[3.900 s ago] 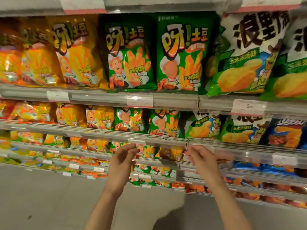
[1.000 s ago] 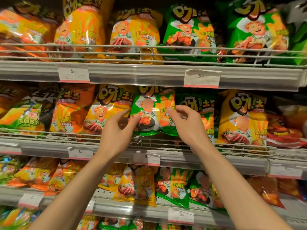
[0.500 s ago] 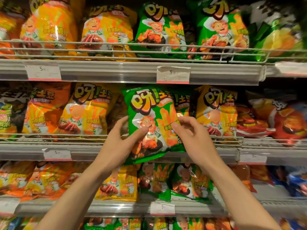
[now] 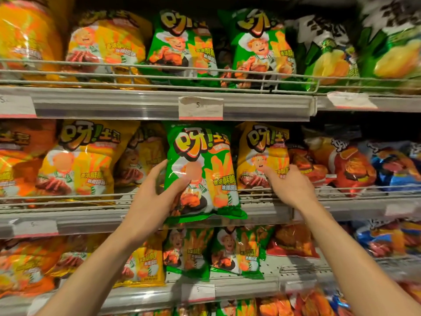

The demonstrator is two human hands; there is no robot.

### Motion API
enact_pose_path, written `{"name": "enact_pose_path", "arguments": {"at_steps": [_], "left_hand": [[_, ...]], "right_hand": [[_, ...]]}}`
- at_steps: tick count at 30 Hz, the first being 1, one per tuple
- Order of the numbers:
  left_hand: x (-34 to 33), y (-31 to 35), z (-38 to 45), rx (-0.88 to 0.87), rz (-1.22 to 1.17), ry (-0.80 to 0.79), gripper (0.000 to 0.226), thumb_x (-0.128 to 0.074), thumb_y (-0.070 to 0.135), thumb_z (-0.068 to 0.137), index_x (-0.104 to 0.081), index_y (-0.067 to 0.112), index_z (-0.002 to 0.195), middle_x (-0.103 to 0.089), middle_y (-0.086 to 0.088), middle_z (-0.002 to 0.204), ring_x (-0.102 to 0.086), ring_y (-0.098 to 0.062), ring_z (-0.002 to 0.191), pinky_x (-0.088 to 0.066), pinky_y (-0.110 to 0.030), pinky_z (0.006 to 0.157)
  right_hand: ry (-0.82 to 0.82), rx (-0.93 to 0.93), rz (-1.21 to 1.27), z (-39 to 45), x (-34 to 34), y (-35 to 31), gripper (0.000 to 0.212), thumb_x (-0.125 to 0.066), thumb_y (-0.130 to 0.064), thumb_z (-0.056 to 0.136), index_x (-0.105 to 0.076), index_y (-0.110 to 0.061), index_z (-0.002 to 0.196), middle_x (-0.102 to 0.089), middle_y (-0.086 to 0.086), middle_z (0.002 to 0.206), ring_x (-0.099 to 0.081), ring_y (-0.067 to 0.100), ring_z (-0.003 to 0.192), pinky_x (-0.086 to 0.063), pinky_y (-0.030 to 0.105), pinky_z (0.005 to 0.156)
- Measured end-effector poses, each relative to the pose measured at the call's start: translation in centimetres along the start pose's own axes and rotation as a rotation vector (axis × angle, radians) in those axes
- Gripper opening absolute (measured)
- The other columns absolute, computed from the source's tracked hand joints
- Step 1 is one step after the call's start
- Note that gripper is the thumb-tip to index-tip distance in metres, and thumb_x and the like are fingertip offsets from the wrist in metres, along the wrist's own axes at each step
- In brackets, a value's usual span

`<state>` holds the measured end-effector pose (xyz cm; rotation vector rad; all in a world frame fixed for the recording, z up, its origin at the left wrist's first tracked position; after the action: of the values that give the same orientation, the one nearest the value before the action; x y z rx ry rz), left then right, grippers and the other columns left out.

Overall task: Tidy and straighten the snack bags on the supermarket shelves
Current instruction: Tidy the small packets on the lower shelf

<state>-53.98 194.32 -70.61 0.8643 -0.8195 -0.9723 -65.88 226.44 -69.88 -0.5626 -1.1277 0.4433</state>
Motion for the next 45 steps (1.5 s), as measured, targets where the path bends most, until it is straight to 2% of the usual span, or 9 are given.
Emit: {"name": "enact_pose_path", "arguments": {"at_steps": [6,13,17,20,27,31,34,38,45], "left_hand": [[-0.1,-0.1,0.1,0.008,0.007,0.005,0.099,-0.068,0.078,0.065,-0.038,0.041,0.153,-0.059,0.013,0.142,-0.061,-0.01,0.125,-0.051,-0.045,0.107],[0.2,-0.3,0.3,0.009,-0.025,-0.003,0.091,-0.07,0.074,0.074,-0.037,0.043,0.153,-0.052,0.012,0.151,-0.053,-0.014,0.137,-0.045,-0.048,0.113],[0.8,-0.4,0.3,-0.009,-0.033,0.024,0.088,-0.071,0.069,0.078,-0.036,0.041,0.154,-0.05,0.012,0.153,-0.048,-0.013,0.141,-0.042,-0.047,0.115],[1.3,-0.3,0.3,-0.015,-0.052,0.042,0.09,-0.073,0.069,0.078,-0.037,0.04,0.154,-0.052,0.012,0.151,-0.05,-0.013,0.139,-0.046,-0.045,0.113],[3.5,-0.4,-0.3,-0.052,-0.065,0.107,0.093,-0.076,0.07,0.071,-0.04,0.042,0.152,-0.059,0.016,0.144,-0.058,-0.009,0.131,-0.048,-0.046,0.111],[5.8,-0.5,-0.7,-0.044,-0.062,0.14,0.069,-0.071,0.071,0.068,-0.049,0.065,0.134,-0.06,0.03,0.136,-0.057,0.001,0.129,-0.048,-0.044,0.109],[8.3,-1.2,-1.0,-0.056,-0.021,0.18,0.087,-0.072,0.07,0.071,-0.041,0.05,0.149,-0.051,0.016,0.152,-0.049,-0.01,0.139,-0.043,-0.044,0.113],[11.8,-1.4,-1.7,-0.084,0.0,0.243,0.077,-0.073,0.062,0.078,-0.044,0.047,0.148,-0.054,0.027,0.141,-0.054,0.006,0.124,-0.047,-0.017,0.094],[17.9,-2.1,-2.2,-0.089,-0.022,0.285,0.063,-0.072,0.059,0.074,-0.06,0.044,0.134,-0.073,0.02,0.121,-0.071,-0.004,0.108,-0.054,-0.035,0.09]], "right_hand": [[0.058,0.021,0.279,1.3,0.3,1.0,0.085,-0.07,-0.068,0.082,-0.047,-0.008,0.137,-0.058,-0.01,0.091,-0.058,0.019,0.091,-0.045,0.037,0.08],[0.156,0.073,0.486,2.0,2.1,-0.1,0.081,-0.074,-0.065,0.081,-0.047,-0.015,0.139,-0.056,-0.003,0.12,-0.058,0.018,0.111,-0.05,0.039,0.094],[0.152,0.056,0.556,1.5,3.2,-0.3,0.072,-0.07,-0.064,0.085,-0.054,-0.015,0.135,-0.062,-0.005,0.115,-0.061,0.016,0.108,-0.049,0.033,0.087],[0.121,0.059,0.562,0.5,3.5,0.0,0.044,-0.068,-0.063,0.087,-0.066,-0.024,0.108,-0.07,-0.01,0.098,-0.067,0.012,0.095,-0.05,0.029,0.072],[0.115,0.139,0.594,-3.5,3.8,-1.1,0.026,-0.065,-0.063,0.089,-0.06,-0.038,0.084,-0.066,-0.02,0.091,-0.06,-0.004,0.085,-0.041,0.022,0.064],[0.1,0.169,0.605,-5.4,3.0,-2.8,0.032,-0.065,-0.066,0.087,-0.06,-0.036,0.099,-0.062,-0.025,0.095,-0.058,-0.006,0.086,-0.041,0.02,0.065],[0.082,0.204,0.563,-6.7,2.0,-4.4,0.045,-0.064,-0.07,0.085,-0.057,-0.034,0.111,-0.062,-0.024,0.099,-0.059,-0.003,0.093,-0.045,0.024,0.07],[0.061,0.247,0.512,-8.2,0.4,-7.2,0.058,-0.064,-0.073,0.082,-0.061,-0.029,0.12,-0.068,-0.009,0.113,-0.064,0.014,0.104,-0.053,0.039,0.086],[0.013,0.317,0.498,-9.1,-3.6,-12.9,0.057,-0.062,-0.071,0.085,-0.055,-0.028,0.123,-0.06,-0.008,0.117,-0.056,0.012,0.106,-0.042,0.033,0.083]]}}
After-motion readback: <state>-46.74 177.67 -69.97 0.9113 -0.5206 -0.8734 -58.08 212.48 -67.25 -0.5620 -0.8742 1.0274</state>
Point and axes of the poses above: each hand's wrist, its own z-axis towards the middle knuckle, its own x-axis out of the back of the hand, y = z × x, the point moved 8 cm from there along z, towards the middle knuckle
